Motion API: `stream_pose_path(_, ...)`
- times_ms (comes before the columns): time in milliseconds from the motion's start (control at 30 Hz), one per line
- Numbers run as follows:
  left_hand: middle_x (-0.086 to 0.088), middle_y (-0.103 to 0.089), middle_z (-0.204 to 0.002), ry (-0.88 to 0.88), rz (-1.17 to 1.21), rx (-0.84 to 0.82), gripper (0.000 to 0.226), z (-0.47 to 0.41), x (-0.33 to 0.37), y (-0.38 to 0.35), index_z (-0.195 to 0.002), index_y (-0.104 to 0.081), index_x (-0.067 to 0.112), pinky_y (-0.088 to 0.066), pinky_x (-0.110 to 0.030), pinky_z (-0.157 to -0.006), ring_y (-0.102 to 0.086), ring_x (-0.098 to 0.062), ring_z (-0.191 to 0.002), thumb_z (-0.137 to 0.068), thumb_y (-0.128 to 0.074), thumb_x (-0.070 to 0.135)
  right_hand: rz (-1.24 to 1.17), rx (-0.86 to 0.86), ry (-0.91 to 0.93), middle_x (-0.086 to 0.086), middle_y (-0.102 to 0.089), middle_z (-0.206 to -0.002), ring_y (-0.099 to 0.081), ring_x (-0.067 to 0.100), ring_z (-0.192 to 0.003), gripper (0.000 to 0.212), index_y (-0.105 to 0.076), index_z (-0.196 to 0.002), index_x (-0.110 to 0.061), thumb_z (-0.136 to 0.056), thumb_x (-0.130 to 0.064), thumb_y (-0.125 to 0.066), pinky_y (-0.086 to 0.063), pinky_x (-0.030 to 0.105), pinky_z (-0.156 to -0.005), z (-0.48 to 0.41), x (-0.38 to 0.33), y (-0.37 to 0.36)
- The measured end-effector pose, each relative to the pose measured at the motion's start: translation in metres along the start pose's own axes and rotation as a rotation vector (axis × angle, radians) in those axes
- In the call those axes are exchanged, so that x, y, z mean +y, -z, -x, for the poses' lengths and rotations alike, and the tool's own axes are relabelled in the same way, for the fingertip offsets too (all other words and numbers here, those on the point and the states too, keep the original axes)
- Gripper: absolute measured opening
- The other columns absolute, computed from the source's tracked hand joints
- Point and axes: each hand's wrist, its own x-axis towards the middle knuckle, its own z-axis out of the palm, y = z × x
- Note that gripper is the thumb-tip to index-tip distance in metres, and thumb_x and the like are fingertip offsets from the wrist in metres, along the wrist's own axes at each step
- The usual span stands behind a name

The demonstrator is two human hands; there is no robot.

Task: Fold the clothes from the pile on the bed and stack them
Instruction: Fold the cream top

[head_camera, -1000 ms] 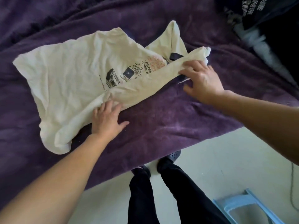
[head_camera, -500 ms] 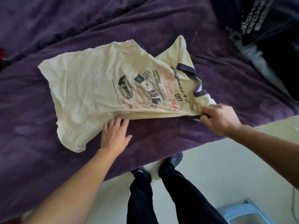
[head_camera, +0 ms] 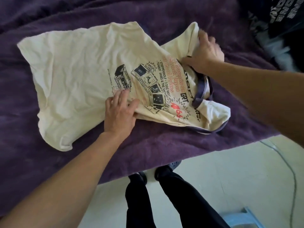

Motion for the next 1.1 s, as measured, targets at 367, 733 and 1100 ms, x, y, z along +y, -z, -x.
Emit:
stream_pose_path(367,0.012,-0.052,-0.095,-0.017,0.313,-0.442,0.026,-0.004,0.010,0.019,-0.091,-0.057,0.029,-0.040,-0.028,-0.062,-0.056,-0.014,-0.088,-0.075,-0.052,0.049,-0.274,0.162,-0.301,0.010,-0.063,-0.122,-0.059,0.028,-0.111,0.036,-0.062,-0.120,-0.016,-0.088,-0.009,-0.047,-0.044,0.029,-0.086,-0.058,0.035,0.066)
stream_pose_path(733,-0.013,-0.048,-0.135,0.301,0.360,0.011,0.040,-0.193,-0.053,0.051,-0.131,-0.051,0.014,-0.038,-0.044,-0.100,-0.044,-0.033,-0.124,-0.091,-0.054,0.020,-0.438,0.021,-0.398,0.004,-0.065,-0.100,-0.063,0.023,-0.086,0.044,-0.064,-0.103,-0.012,-0.071,-0.041,-0.071,-0.053,0.032,-0.073,-0.066,0.029,0.042)
stream_pose_path(1100,-0.013,-0.064,-0.116,0.541,0.253,0.203,0.023,-0.309,-0.106,0.068,-0.106,-0.066,0.018,-0.036,-0.044,-0.101,-0.053,-0.035,-0.115,-0.090,-0.049,0.020,-0.496,0.360,-0.317,-0.002,-0.066,-0.105,-0.059,0.014,-0.094,0.035,-0.066,-0.107,-0.021,-0.081,-0.008,-0.048,-0.048,0.023,-0.083,-0.127,0.021,0.069)
